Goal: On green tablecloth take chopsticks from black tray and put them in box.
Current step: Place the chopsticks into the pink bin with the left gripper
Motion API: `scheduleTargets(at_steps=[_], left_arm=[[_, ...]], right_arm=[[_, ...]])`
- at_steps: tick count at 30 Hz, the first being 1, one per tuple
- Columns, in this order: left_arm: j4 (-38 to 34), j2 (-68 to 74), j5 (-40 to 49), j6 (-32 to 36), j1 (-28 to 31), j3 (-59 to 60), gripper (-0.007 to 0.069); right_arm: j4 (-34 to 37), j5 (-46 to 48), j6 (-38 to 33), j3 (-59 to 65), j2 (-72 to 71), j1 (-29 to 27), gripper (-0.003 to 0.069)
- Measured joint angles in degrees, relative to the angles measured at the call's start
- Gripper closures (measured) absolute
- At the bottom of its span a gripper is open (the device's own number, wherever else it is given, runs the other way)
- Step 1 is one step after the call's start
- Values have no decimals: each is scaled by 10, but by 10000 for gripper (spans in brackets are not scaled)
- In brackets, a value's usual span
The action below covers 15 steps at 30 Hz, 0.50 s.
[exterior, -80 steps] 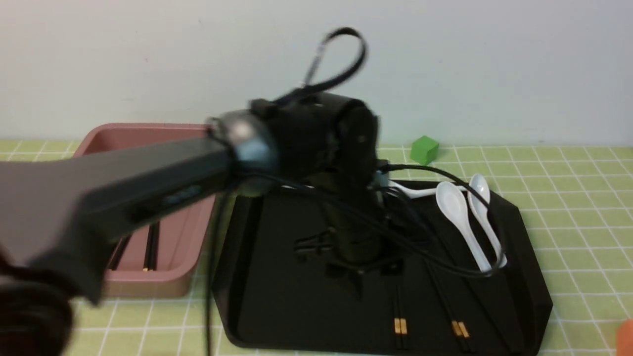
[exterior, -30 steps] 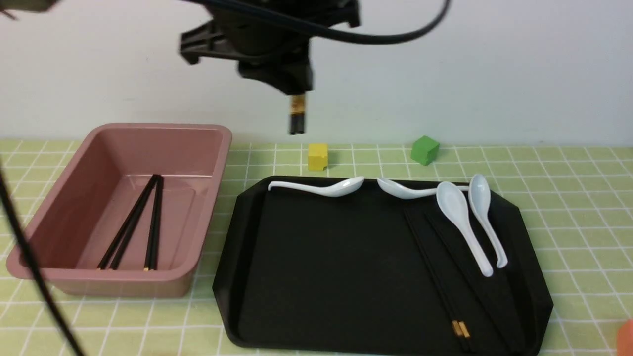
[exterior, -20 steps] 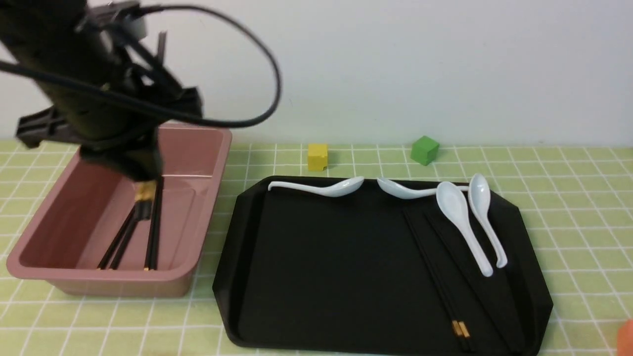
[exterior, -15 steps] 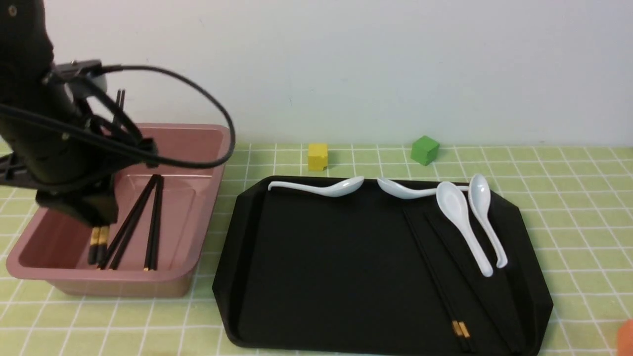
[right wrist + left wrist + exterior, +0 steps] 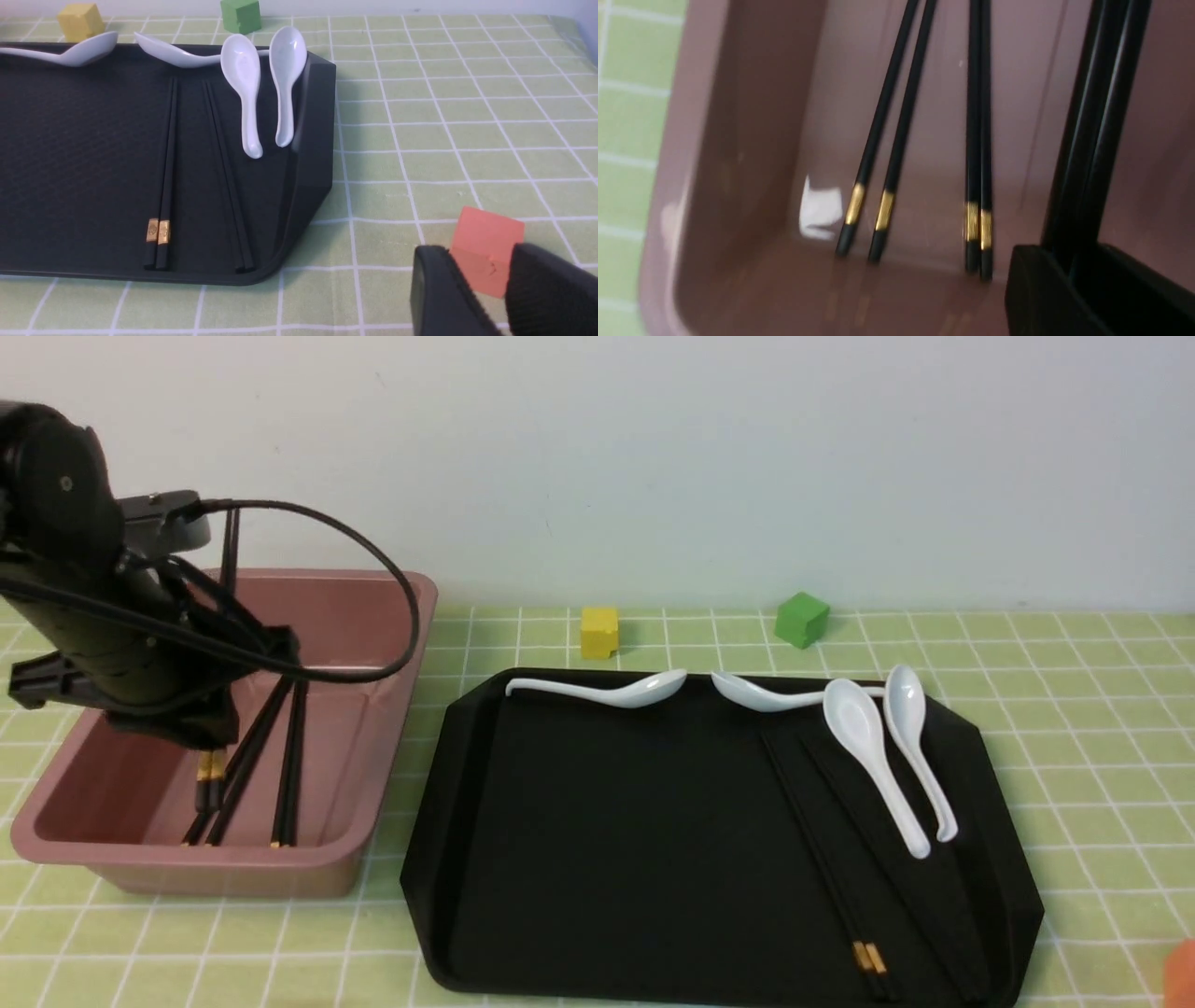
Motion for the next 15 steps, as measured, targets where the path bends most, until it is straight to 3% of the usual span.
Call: scheduleTargets(at_steps=[5, 12, 15], left_arm=[[-5, 55, -16, 4, 0, 0, 481], [-11, 72, -5, 10, 0, 0, 335], [-11, 44, 2, 17, 0, 0, 370]], right_arm=[[0, 0, 0, 0, 0, 0, 419], [0, 0, 0, 0, 0, 0, 419], [0, 0, 0, 0, 0, 0, 419]])
